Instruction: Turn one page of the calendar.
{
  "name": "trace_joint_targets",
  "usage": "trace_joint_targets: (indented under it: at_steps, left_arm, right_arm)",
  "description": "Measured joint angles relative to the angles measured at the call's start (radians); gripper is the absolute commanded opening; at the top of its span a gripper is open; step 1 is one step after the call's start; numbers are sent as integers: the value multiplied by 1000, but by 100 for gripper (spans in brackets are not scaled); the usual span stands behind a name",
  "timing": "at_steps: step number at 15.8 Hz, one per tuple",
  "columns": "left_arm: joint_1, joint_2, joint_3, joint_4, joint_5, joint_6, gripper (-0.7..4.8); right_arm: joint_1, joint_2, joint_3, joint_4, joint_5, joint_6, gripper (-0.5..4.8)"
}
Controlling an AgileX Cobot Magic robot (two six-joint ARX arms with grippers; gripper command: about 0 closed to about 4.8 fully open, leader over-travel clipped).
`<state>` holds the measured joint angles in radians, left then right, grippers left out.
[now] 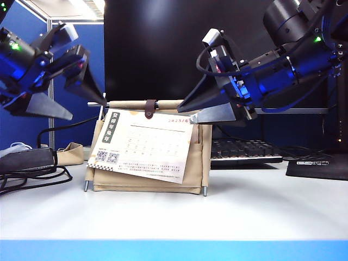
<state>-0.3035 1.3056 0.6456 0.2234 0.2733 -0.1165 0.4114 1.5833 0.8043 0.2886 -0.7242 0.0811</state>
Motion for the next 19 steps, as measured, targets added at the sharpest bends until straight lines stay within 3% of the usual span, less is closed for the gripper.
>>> trace_joint_targets:
  at_steps: [4, 7, 11, 14, 16, 17, 18, 19]
  left_arm:
    - [0, 13, 0, -18, -106, 76, 476]
    - [3, 42, 0, 11, -128, 97, 474]
    - [2, 191, 31, 41, -115, 97, 475]
    - [3, 239, 83, 55, -42, 88, 464]
    - [2, 258, 118, 92, -28, 73, 419]
    - [2, 263, 131, 98, -26, 56, 365]
    - [2, 276, 150, 104, -16, 31, 283]
    - [2, 286, 154, 109, -3, 21, 154]
  right_arm:
    - [0, 0, 0, 3, 17, 0, 217]
    - [0, 0, 0, -11, 17, 0, 217]
    - [0, 0, 0, -11, 17, 0, 217]
    - [0, 0, 0, -11, 16, 0, 217]
    - [0, 0, 0, -11, 16, 0, 217]
    - [0, 0, 0, -11, 17, 0, 217]
    - [-2, 0, 0, -10, 16, 0, 217]
    - [-2, 0, 0, -11, 16, -1, 217]
